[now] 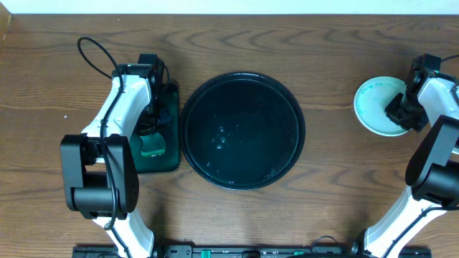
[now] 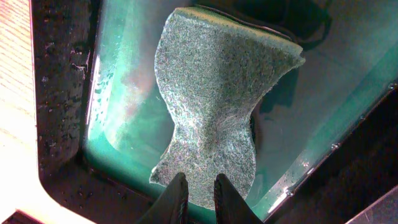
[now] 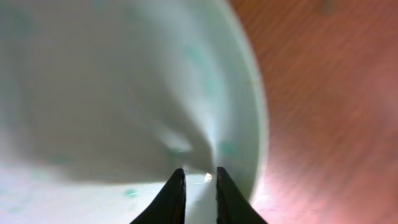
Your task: Clean dirty plates on tray and stack at the side
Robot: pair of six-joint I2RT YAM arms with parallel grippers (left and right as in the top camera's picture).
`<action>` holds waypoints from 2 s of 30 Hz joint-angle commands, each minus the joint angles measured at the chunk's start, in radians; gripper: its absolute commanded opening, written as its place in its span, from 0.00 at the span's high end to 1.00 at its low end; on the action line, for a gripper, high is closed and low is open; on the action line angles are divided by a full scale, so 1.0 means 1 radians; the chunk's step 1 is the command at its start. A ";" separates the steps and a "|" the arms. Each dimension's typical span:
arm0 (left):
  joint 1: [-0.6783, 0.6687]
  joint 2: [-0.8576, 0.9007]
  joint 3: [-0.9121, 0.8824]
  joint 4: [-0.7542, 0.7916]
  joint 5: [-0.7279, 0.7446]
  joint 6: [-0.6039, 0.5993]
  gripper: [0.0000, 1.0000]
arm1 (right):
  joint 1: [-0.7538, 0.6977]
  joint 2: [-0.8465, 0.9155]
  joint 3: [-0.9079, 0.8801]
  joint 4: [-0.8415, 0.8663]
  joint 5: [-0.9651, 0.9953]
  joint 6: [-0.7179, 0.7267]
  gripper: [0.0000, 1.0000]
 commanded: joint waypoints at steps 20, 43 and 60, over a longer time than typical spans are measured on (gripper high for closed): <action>-0.018 -0.124 0.106 0.026 -0.002 0.060 0.20 | 0.140 -0.110 0.345 -0.226 -0.316 -0.375 0.01; -0.290 -1.027 0.130 -0.116 -0.002 0.087 0.20 | 0.379 -0.809 0.365 -0.263 -0.317 -0.619 0.01; -0.294 -1.341 0.128 -0.263 -0.050 0.073 0.19 | 0.379 -0.823 0.365 -0.357 -0.317 -0.620 0.01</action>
